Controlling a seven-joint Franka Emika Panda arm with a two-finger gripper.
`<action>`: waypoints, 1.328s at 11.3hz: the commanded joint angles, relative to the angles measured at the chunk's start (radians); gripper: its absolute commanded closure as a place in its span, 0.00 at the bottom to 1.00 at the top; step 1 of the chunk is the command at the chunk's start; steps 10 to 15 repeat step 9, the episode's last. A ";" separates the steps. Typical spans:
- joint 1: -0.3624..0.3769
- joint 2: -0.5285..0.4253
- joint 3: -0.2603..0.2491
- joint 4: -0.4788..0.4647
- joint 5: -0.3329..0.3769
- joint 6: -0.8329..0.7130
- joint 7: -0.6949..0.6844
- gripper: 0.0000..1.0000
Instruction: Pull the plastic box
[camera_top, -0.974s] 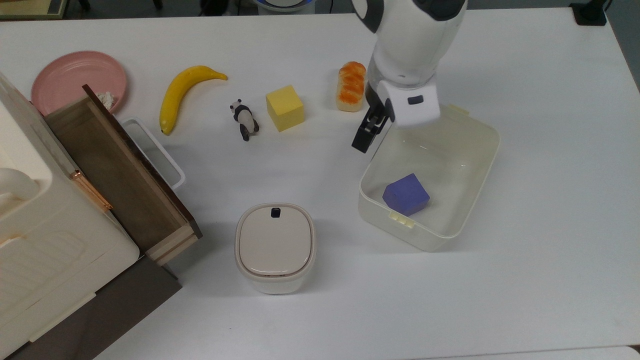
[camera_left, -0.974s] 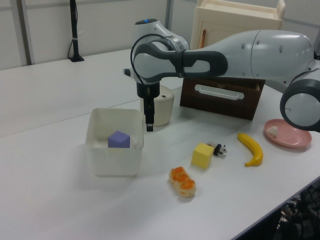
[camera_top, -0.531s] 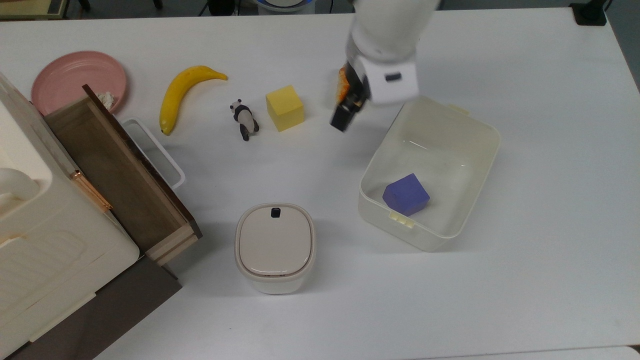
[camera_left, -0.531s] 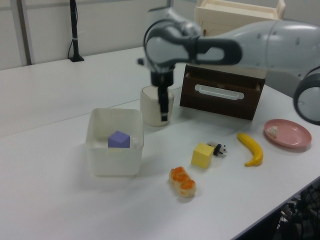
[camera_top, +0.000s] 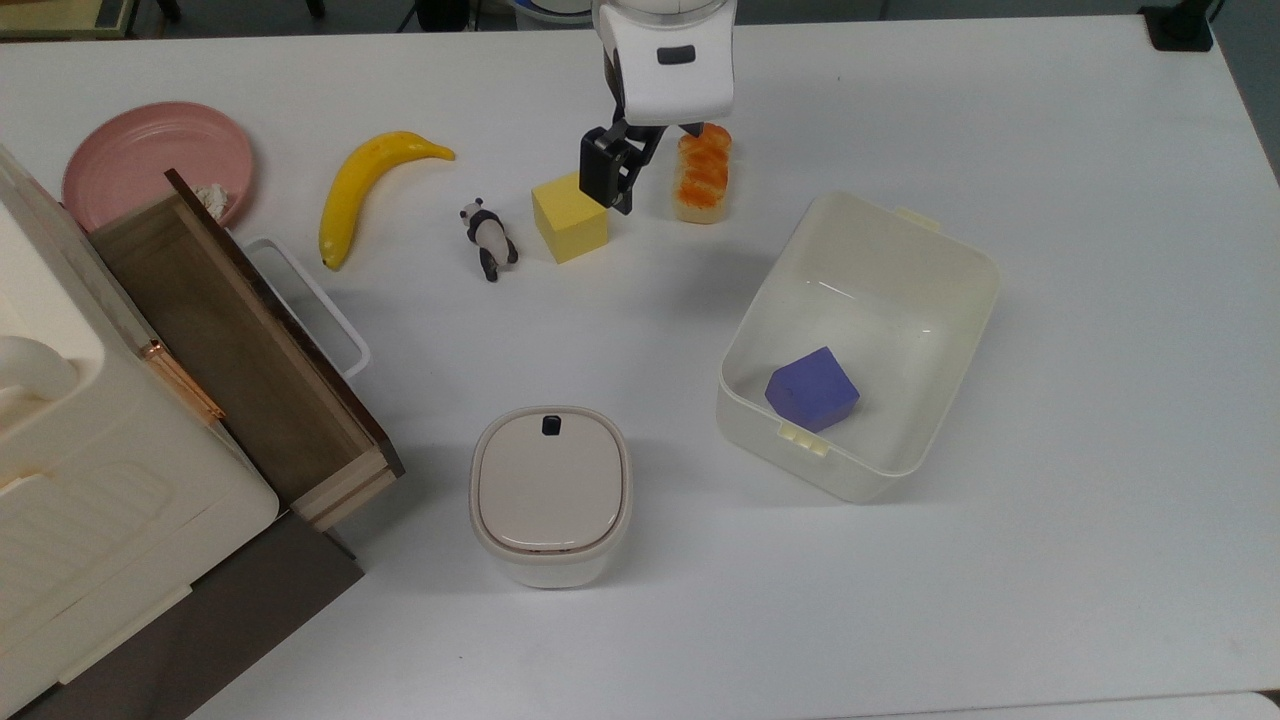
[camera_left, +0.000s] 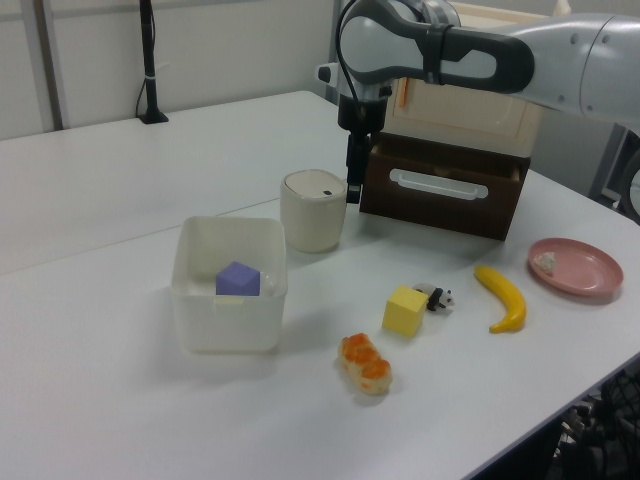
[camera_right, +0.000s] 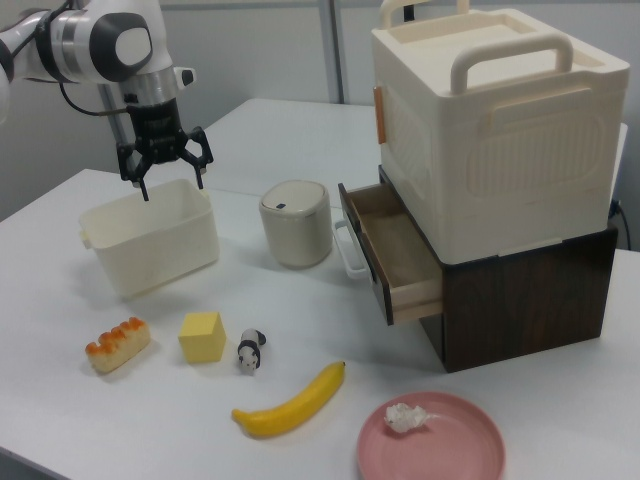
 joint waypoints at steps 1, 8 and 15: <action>-0.063 -0.039 0.010 -0.035 0.014 0.006 0.198 0.00; -0.138 -0.122 0.010 -0.080 -0.069 -0.036 0.859 0.00; -0.135 -0.122 0.010 -0.084 -0.087 -0.036 0.872 0.00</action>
